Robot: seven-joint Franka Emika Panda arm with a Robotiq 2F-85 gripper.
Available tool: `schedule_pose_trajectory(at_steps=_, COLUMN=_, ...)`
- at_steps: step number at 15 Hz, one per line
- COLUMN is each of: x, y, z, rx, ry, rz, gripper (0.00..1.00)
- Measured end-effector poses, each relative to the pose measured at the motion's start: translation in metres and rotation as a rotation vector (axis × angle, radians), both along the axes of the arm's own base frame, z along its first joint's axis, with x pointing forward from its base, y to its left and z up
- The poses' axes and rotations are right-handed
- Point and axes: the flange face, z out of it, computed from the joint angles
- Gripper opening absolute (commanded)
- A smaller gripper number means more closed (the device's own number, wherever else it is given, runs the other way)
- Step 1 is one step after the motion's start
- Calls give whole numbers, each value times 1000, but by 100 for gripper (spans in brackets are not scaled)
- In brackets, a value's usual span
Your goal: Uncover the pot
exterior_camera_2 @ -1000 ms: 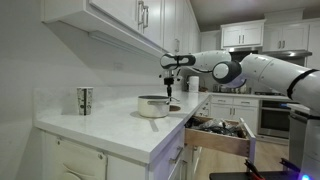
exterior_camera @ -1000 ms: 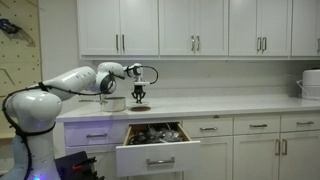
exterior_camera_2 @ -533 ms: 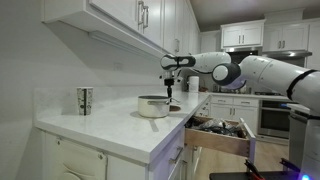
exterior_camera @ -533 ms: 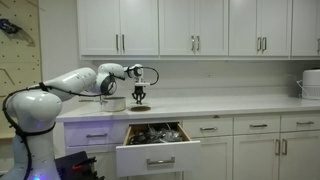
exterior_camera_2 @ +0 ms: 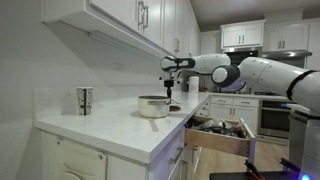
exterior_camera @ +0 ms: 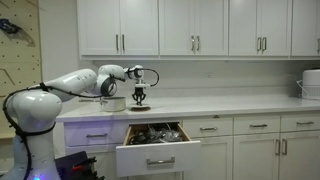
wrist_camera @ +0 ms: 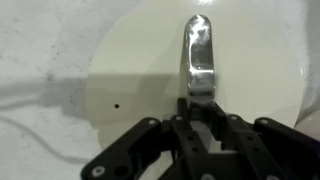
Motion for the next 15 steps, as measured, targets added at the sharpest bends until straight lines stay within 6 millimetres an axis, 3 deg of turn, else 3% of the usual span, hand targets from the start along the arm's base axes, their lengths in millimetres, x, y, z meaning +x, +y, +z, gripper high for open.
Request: schedule_pose_trajectory(at_steps=15, x=7, y=6, z=-17, rx=10, ry=-46, rz=5, gripper=6)
